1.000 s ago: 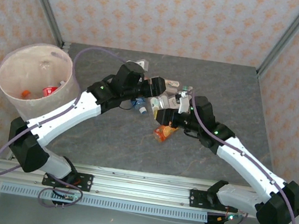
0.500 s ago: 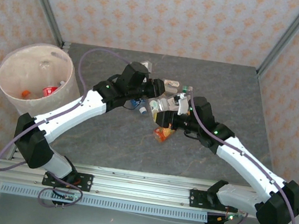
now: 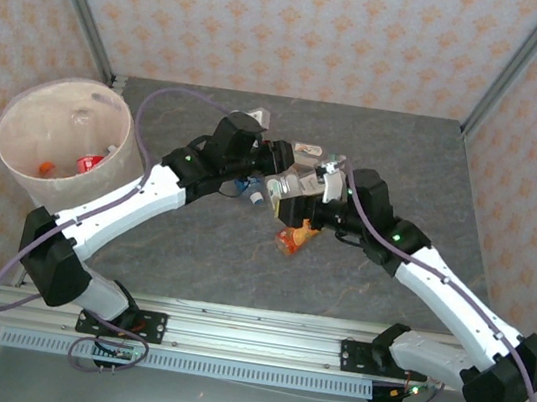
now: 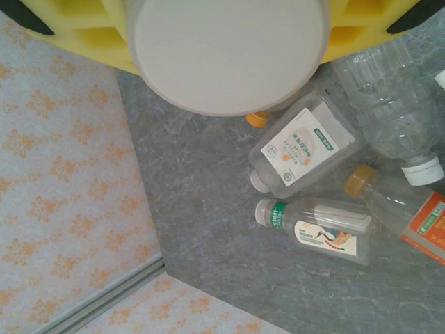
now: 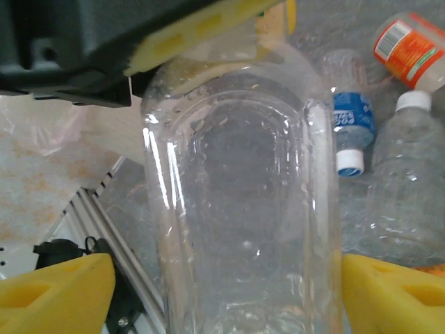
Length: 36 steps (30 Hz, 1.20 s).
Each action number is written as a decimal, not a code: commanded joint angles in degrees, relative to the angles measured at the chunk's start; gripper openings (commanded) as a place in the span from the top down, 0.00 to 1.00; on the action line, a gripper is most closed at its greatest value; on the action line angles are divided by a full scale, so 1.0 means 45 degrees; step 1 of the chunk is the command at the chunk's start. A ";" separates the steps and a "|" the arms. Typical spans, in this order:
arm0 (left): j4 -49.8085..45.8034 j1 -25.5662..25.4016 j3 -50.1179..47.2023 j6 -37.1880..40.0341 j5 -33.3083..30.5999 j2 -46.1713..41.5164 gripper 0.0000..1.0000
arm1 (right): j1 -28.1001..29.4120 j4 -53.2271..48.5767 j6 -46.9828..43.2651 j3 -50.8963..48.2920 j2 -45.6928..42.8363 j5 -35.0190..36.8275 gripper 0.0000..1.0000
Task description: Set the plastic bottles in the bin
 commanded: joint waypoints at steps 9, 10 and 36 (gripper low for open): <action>-0.2996 0.0577 0.1066 0.1394 -0.2964 -0.1823 1.00 | 0.0086 -0.1107 -0.0339 -0.0387 -0.2424 0.6841 0.01; -0.3280 0.0683 0.1106 0.1545 -0.3242 -0.2001 1.00 | 0.0091 -0.1225 -0.0414 -0.0420 -0.2478 0.7637 0.01; -0.9495 0.8158 0.7601 0.6027 -0.6287 -0.2981 1.00 | 0.0072 -0.0285 0.0334 -0.0905 -0.2372 1.1924 0.01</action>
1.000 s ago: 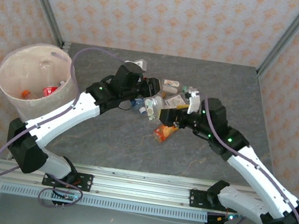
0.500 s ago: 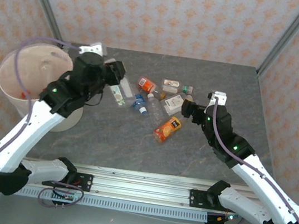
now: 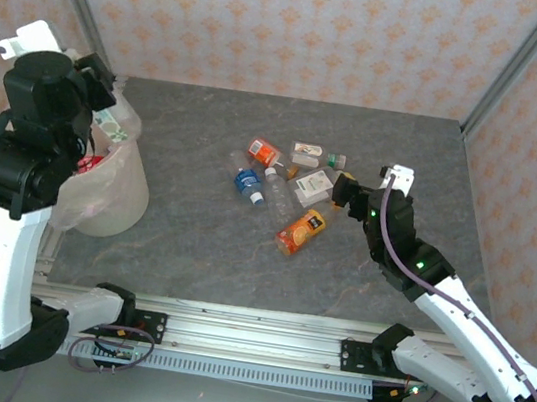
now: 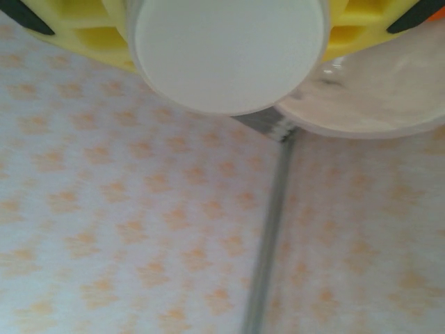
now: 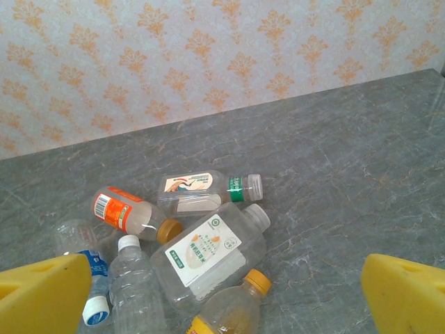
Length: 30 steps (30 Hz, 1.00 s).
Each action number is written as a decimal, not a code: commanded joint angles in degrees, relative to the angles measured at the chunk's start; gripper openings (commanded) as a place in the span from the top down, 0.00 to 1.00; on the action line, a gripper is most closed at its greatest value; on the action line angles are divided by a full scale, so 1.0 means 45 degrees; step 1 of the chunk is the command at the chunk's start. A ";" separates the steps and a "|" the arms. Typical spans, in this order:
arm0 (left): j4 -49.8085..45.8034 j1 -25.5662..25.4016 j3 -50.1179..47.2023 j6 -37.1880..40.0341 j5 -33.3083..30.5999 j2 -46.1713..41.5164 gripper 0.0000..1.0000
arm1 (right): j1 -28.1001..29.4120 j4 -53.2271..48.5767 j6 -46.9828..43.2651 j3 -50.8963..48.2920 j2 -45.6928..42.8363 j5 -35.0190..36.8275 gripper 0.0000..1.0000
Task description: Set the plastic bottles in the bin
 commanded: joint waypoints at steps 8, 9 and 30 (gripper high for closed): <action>-0.1945 0.6424 0.0126 -0.0027 0.7293 0.2580 1.00 | 0.0047 -0.0559 0.0203 -0.0003 -0.0279 0.0734 0.01; -0.1839 0.6722 -0.0033 -0.0085 0.7754 0.2777 1.00 | 0.0047 -0.0571 0.0239 -0.0053 -0.0332 0.0782 0.01; -0.0478 0.8025 -0.2059 -0.1452 1.0019 0.3491 0.18 | 0.0048 -0.0494 0.0370 -0.0382 -0.0402 0.1022 0.01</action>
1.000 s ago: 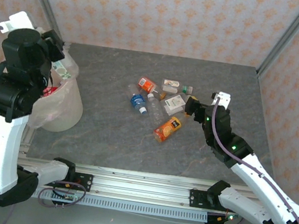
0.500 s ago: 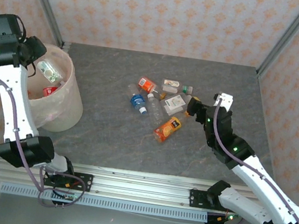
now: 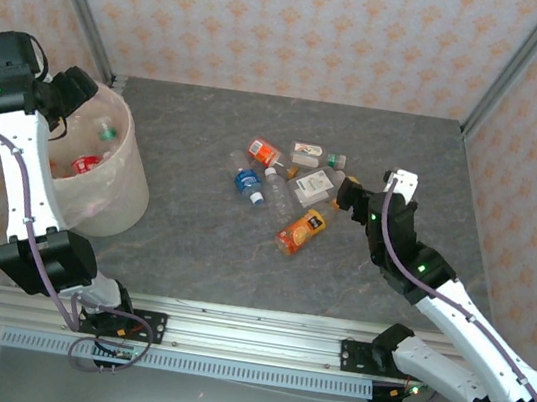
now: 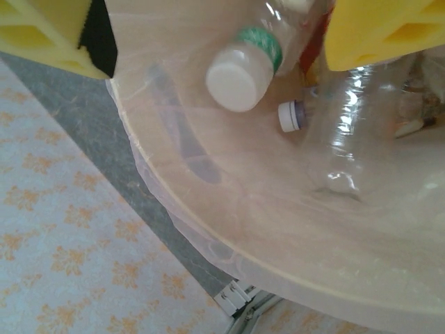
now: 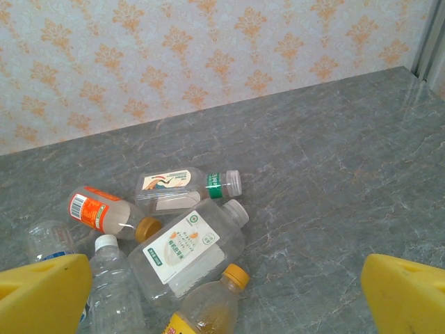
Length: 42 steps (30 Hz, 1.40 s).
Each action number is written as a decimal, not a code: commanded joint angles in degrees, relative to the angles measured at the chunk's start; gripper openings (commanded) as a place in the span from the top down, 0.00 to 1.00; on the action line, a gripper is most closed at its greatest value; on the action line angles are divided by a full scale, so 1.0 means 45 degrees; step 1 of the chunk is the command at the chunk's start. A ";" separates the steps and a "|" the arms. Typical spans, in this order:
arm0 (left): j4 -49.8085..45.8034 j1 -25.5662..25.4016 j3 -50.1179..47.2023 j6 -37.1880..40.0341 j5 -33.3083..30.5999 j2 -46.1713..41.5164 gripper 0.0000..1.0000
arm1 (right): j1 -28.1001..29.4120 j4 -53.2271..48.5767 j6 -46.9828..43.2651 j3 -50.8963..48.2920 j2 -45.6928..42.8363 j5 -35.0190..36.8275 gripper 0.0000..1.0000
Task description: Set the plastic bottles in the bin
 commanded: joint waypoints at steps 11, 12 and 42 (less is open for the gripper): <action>0.0777 -0.0665 -0.0496 -0.0925 0.0442 -0.1598 0.00 | 0.0033 -0.0163 0.0909 -0.0342 -0.0300 0.1951 0.01; 0.0851 -0.1005 -0.0452 -0.0956 0.0108 -0.1778 0.00 | 0.0028 -0.0146 0.1149 -0.0424 -0.0344 0.2243 0.01; 0.2447 -1.2072 -0.1014 -0.3535 -0.3966 -0.0384 0.00 | -0.0695 -0.0084 0.2243 -0.0887 -0.0287 0.1487 0.01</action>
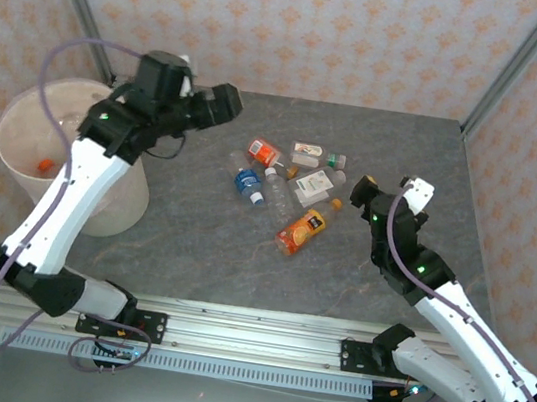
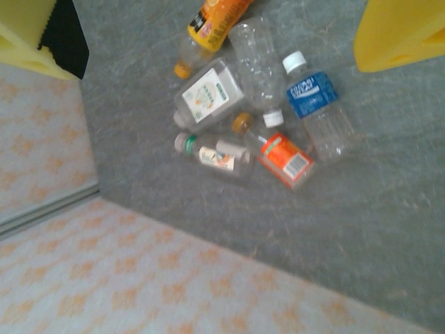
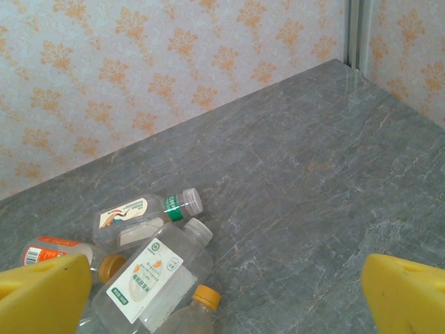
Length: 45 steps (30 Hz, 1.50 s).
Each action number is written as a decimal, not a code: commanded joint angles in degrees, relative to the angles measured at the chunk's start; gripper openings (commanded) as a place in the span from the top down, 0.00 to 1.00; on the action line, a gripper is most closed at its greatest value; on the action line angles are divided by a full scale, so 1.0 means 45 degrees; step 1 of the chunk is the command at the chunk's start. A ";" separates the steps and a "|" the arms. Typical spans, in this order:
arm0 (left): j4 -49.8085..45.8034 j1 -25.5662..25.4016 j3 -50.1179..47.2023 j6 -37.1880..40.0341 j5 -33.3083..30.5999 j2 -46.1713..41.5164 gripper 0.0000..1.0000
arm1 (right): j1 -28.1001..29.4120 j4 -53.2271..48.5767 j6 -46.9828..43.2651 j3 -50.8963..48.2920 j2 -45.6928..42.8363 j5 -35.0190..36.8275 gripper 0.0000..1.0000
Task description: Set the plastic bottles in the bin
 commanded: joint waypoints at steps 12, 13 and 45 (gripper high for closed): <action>-0.0213 -0.1359 -0.0392 -0.1336 -0.3941 0.4722 0.00 | -0.0168 -0.0874 0.0103 0.0020 -0.0222 0.0046 0.01; -0.0021 -0.1224 -0.0478 -0.1431 -0.3709 0.5004 0.00 | -0.0170 -0.1014 0.0022 0.0061 -0.0262 0.0109 0.01; 0.3378 -0.0305 -0.2175 -0.0782 -0.0130 0.9310 0.11 | -0.0275 -0.1209 0.0191 -0.0351 -0.0474 0.0328 0.01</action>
